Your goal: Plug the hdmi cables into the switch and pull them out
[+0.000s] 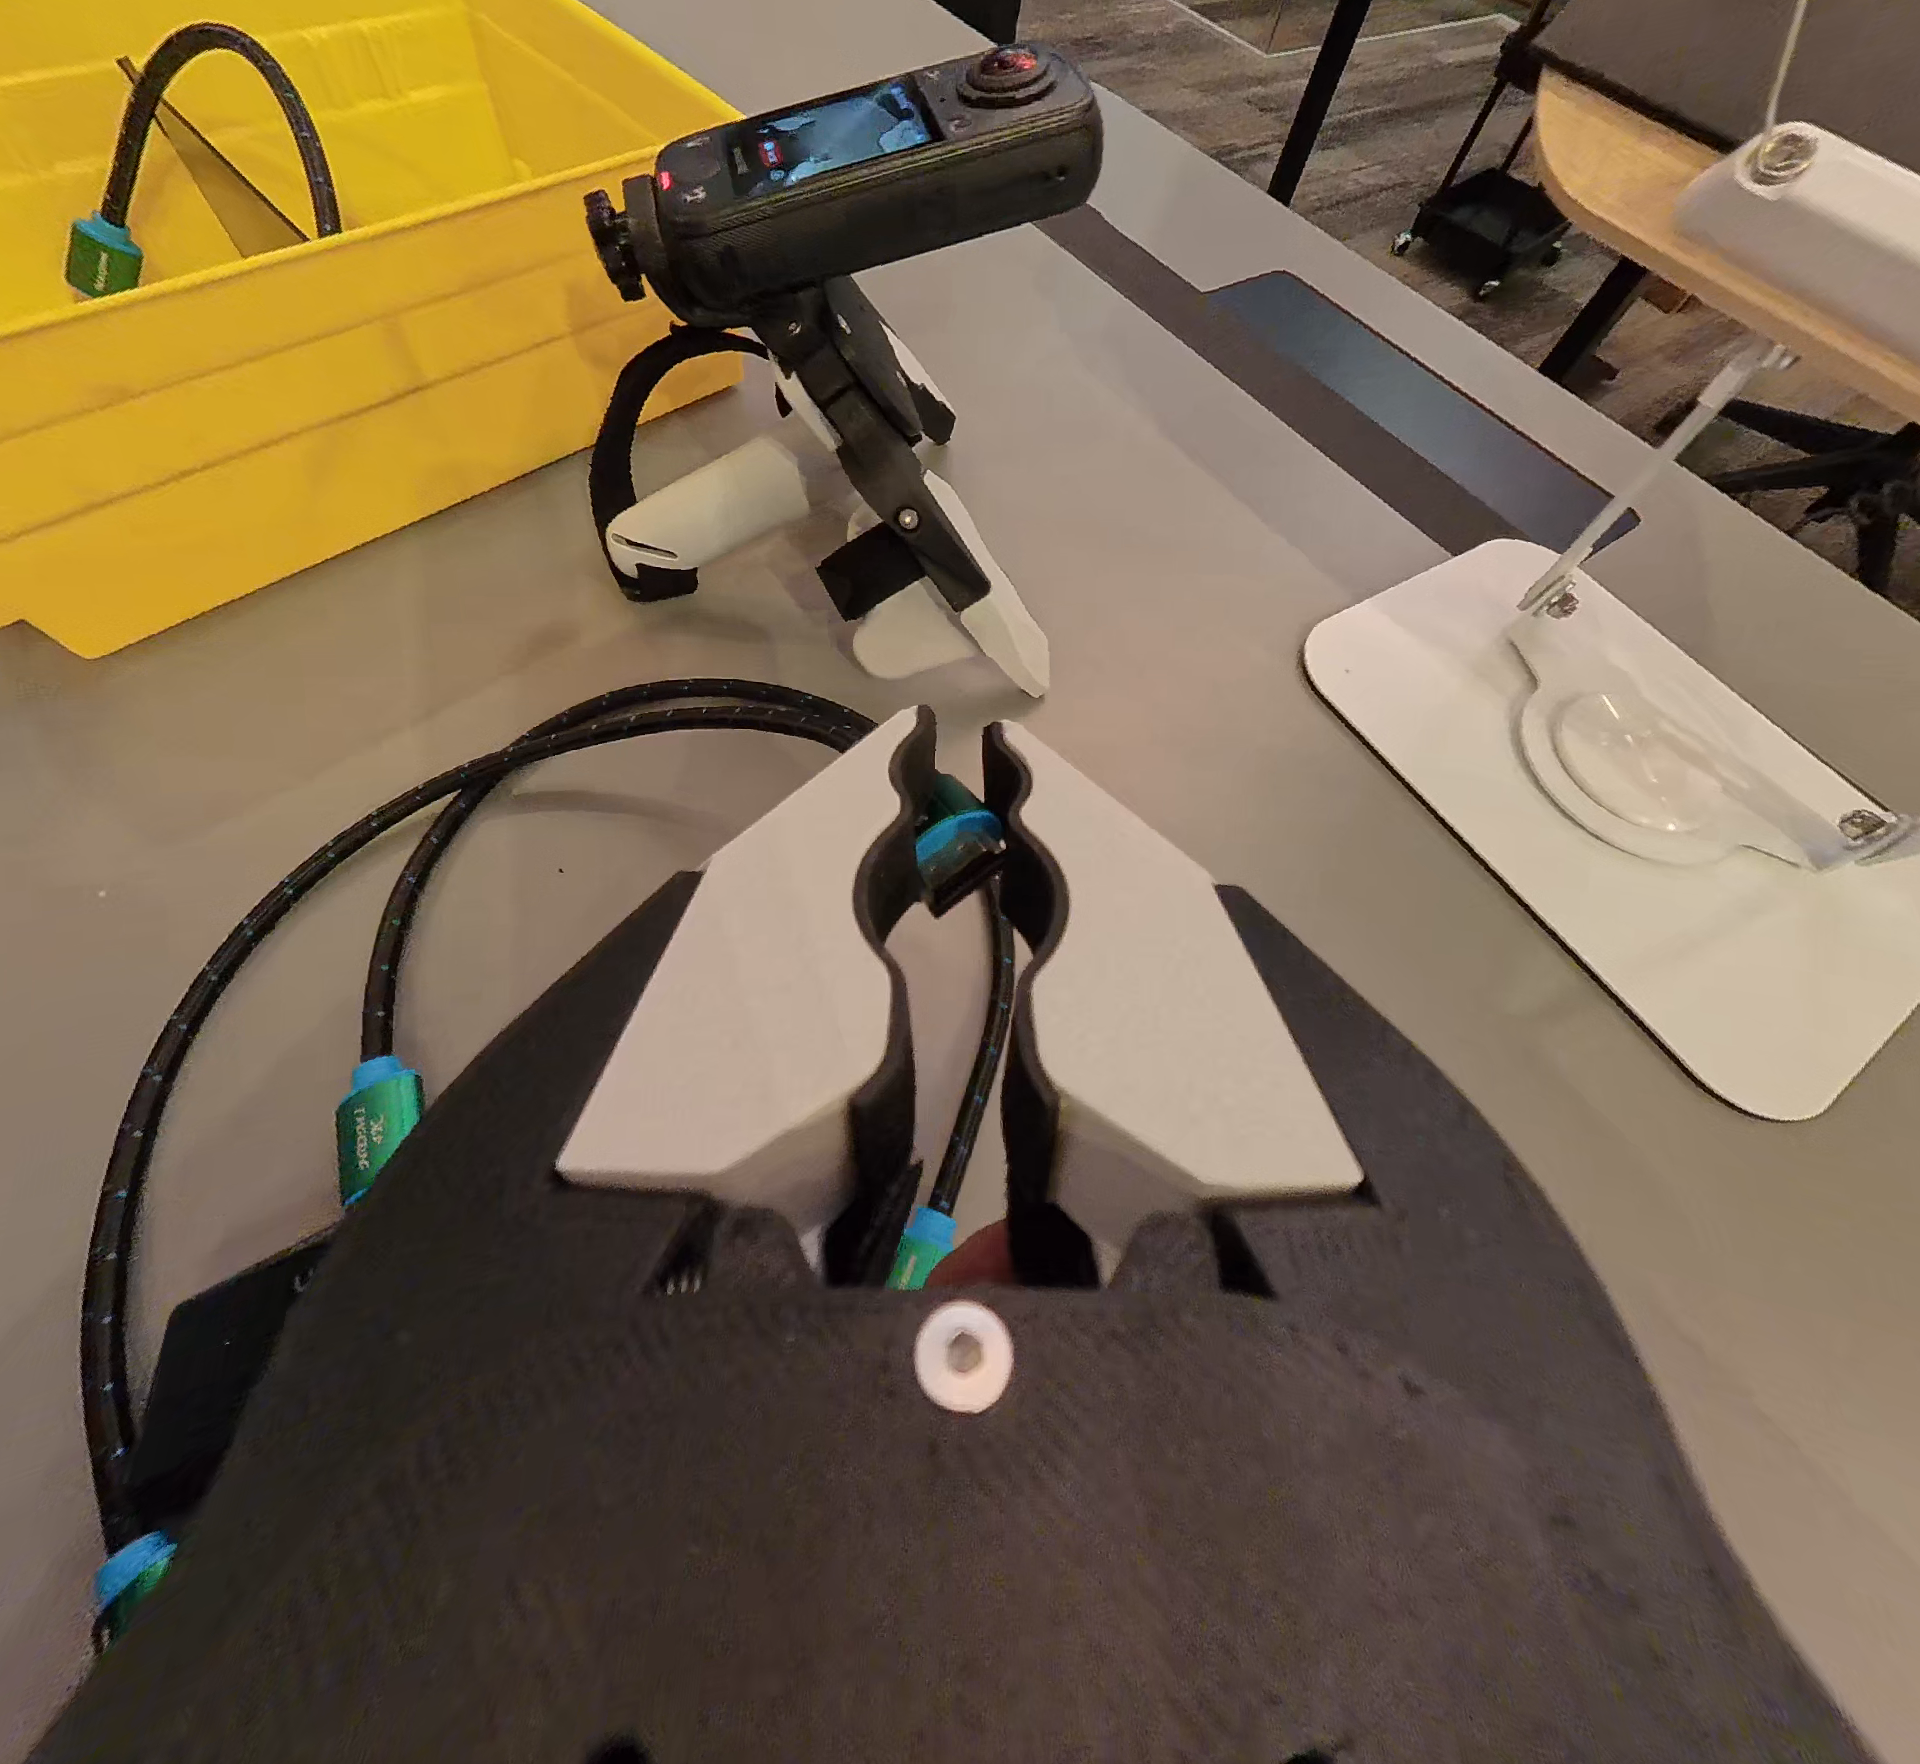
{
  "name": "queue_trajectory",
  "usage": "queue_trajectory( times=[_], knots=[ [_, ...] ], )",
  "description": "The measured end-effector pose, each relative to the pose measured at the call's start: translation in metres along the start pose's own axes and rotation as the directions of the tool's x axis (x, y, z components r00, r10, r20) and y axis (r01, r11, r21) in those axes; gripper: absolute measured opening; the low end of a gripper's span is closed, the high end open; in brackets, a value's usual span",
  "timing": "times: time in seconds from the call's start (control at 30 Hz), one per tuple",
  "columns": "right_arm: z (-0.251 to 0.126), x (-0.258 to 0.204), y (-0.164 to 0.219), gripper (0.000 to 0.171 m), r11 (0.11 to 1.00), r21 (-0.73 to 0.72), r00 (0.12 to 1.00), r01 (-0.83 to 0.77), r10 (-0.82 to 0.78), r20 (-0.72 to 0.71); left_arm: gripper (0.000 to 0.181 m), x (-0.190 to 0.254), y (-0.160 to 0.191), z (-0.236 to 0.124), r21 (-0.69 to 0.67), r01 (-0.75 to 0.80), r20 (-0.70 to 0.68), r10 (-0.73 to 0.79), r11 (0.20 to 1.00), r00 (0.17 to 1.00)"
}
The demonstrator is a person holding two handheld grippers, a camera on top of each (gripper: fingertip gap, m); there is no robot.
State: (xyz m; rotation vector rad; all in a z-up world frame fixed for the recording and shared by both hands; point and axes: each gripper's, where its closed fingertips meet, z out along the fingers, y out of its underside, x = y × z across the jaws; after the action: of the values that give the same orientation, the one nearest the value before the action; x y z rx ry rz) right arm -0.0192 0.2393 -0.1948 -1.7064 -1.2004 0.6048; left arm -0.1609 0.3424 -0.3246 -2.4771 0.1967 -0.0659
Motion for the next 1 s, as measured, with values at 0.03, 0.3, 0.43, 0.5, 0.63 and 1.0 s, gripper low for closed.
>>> queue_trajectory(
  times=[0.03,0.3,0.43,0.5,0.63,1.0],
  knots=[
    [0.001,-0.001,0.000,0.006,1.000,-0.002,1.000,0.000,0.000,0.001,0.146,0.000,0.000,0.000,0.000,0.000,0.000,0.000,1.000,1.000],
    [0.001,0.005,0.002,0.006,0.999,0.018,0.999,-0.028,0.028,-0.018,0.146,0.000,0.000,0.000,0.000,0.000,0.000,0.000,1.000,1.000],
    [0.002,0.007,0.003,0.006,0.999,0.026,0.999,-0.043,0.044,-0.029,0.146,0.000,0.000,0.000,0.000,0.000,0.000,0.000,1.000,1.000],
    [0.002,0.008,0.002,0.006,0.999,0.030,0.998,-0.043,0.044,-0.037,0.146,0.000,0.000,0.000,0.000,0.000,0.000,0.000,1.000,1.000],
    [-0.003,0.010,-0.002,0.006,0.996,0.058,0.995,-0.061,0.065,-0.072,0.146,0.000,0.000,0.000,0.000,0.000,0.000,0.000,1.000,1.000],
    [-0.045,0.018,0.015,0.005,0.975,0.150,0.965,-0.161,0.187,-0.182,0.146,0.000,0.000,0.000,0.000,0.000,0.000,0.000,1.000,1.000]
  ],
)
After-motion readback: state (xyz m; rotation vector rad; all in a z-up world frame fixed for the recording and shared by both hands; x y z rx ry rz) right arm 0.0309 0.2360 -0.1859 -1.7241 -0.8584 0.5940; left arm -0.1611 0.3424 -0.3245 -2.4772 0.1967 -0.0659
